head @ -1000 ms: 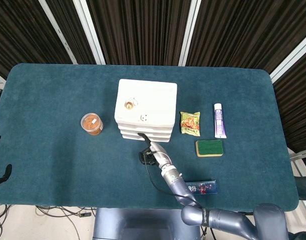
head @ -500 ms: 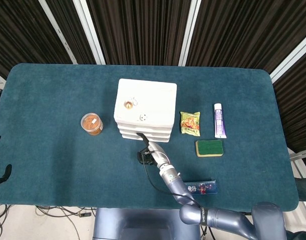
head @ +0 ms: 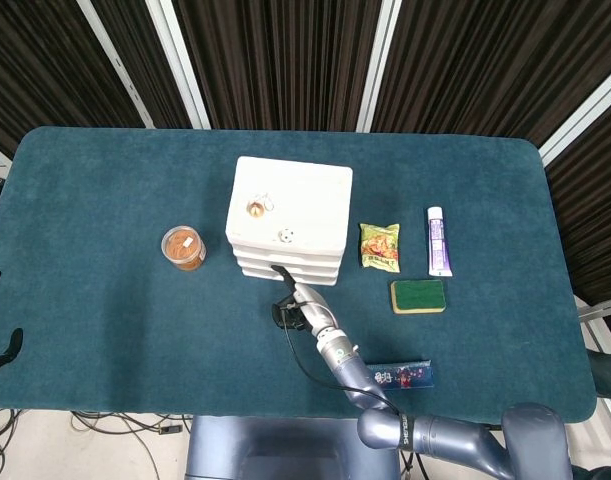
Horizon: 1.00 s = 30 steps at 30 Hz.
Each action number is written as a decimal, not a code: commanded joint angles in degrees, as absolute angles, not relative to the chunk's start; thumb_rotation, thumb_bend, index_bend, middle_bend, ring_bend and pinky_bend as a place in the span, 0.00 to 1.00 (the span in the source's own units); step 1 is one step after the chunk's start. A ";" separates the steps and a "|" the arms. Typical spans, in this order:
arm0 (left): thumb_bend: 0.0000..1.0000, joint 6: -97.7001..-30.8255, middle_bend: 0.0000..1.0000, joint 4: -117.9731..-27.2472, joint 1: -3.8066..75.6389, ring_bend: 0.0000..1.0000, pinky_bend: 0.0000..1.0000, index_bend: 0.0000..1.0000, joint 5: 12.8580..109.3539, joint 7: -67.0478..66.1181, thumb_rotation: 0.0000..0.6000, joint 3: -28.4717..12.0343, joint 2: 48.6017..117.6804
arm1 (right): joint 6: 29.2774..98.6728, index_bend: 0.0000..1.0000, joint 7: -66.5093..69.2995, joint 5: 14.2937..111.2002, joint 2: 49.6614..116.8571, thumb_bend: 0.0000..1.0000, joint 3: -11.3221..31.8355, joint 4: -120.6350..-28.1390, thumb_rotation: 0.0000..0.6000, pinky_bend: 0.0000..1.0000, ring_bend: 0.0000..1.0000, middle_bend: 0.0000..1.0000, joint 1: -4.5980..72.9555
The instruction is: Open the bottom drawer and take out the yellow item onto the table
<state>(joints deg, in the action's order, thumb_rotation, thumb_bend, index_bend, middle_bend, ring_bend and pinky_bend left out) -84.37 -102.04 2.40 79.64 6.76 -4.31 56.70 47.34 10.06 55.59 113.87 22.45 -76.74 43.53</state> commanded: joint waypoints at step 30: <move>0.41 -84.18 0.00 -102.19 2.47 0.00 0.00 0.04 79.34 6.38 1.00 -4.37 56.64 | 45.84 0.11 11.94 57.76 112.76 0.64 20.72 -78.70 1.00 0.94 0.92 0.89 43.45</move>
